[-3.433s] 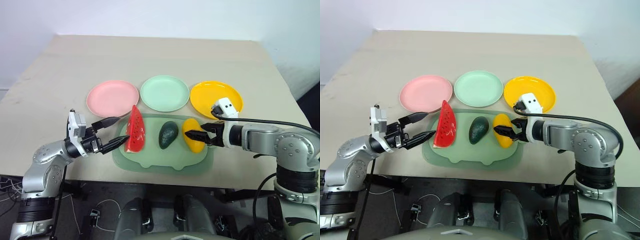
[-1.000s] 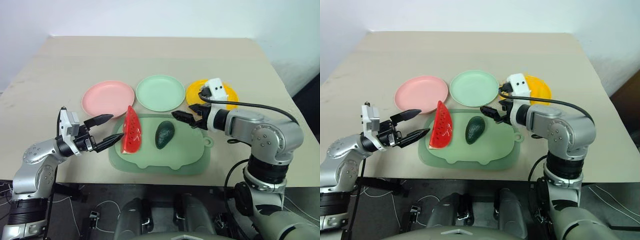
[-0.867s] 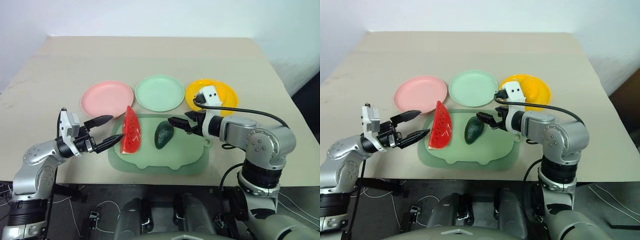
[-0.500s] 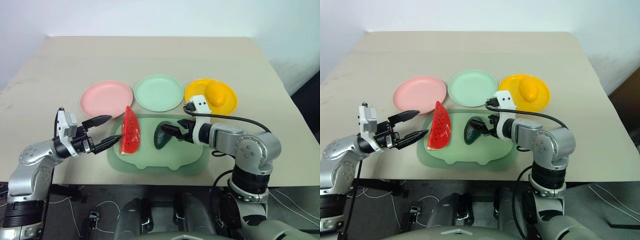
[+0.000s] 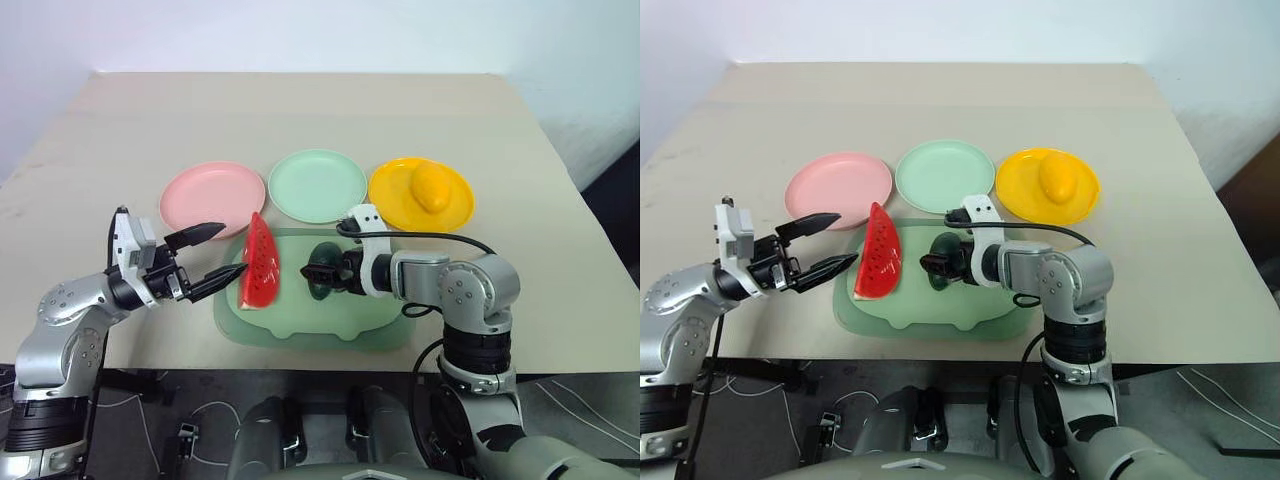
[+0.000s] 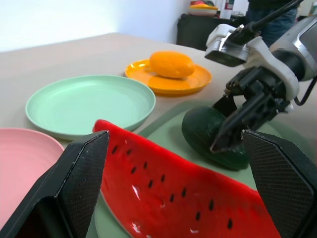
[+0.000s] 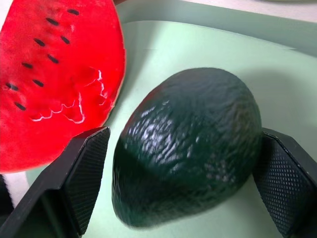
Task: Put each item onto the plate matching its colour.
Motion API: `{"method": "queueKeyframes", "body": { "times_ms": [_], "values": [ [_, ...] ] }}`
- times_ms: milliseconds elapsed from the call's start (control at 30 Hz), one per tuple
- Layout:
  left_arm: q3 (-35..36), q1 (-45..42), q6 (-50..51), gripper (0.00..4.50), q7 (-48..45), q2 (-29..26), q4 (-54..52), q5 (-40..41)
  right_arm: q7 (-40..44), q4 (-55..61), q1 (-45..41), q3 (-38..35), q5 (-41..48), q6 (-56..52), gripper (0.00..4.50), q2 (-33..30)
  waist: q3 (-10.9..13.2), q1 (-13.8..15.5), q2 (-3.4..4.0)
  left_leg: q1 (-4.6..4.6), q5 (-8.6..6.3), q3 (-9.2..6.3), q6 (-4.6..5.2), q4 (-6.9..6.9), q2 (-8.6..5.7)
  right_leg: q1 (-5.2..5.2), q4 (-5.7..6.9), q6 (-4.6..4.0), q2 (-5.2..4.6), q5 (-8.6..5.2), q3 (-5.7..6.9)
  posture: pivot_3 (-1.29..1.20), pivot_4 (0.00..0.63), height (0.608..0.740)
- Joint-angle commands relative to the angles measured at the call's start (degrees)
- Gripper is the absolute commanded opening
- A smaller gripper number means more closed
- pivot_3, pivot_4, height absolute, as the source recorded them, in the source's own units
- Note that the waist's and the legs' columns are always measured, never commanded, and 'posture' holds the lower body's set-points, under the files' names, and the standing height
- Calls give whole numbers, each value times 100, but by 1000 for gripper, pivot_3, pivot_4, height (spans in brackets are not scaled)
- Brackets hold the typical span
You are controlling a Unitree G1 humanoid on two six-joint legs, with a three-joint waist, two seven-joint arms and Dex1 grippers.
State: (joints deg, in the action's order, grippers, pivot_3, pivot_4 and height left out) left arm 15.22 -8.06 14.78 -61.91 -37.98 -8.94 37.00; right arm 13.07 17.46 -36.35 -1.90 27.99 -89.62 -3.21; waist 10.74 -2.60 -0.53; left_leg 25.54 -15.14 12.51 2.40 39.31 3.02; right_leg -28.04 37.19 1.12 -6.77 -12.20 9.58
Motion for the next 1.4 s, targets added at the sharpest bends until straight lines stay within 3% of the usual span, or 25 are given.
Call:
{"method": "queueKeyframes", "body": {
  "times_ms": [33,200,333,567,900,1167,1300,1400],
  "values": [
    [99,-46,23,4500,45,-19,-228,134,220,80,-89,178,62,279,3588,-229,0,3,0,0,0,0,0,-1,-1,0,0,0,0,0,0,0,150,696],
    [157,-1,54,4500,95,-41,-283,158,444,286,-205,96,240,243,3444,-412,0,4,-1,0,1,0,0,-1,-1,0,0,0,-1,0,0,0,150,696],
    [253,86,75,4500,204,-49,-397,181,651,-124,-896,-204,242,760,3444,-595,0,-15,0,0,2,2,-1,-1,-1,-4,2,0,0,0,-3,0,150,696],
    [406,385,83,4500,353,-40,-647,238,1046,-2545,-1968,314,-520,2722,3444,-907,-1,-4,-3,-7,3,7,-2,-4,-1,1,2,1,4,0,-3,0,150,696],
    [596,716,48,4500,484,-23,-889,278,1543,-6962,-3511,556,-1541,5598,3444,-304,-1,-95,-2,-8,7,16,-1,-4,-2,-5,22,2,8,0,-3,0,150,696],
    [674,910,11,4500,553,-15,-1015,302,1540,-8386,-4007,409,-1930,6566,3444,11,-1,-145,-2,-8,7,13,-4,-3,-2,-6,28,2,4,0,-8,0,150,696],
    [694,950,-9,4500,560,-29,-1002,303,1600,-8534,-4095,320,-1995,6739,4483,46,-1,-143,-2,-9,7,13,-4,-3,-2,-6,29,2,3,0,-9,0,150,696],
    [678,949,-23,4500,550,-31,-962,310,1633,-8495,-4190,245,-2018,6717,4483,-19,-1,-142,-1,-8,7,12,-4,-2,-2,-6,30,2,2,0,-8,0,150,696]
  ]
}}
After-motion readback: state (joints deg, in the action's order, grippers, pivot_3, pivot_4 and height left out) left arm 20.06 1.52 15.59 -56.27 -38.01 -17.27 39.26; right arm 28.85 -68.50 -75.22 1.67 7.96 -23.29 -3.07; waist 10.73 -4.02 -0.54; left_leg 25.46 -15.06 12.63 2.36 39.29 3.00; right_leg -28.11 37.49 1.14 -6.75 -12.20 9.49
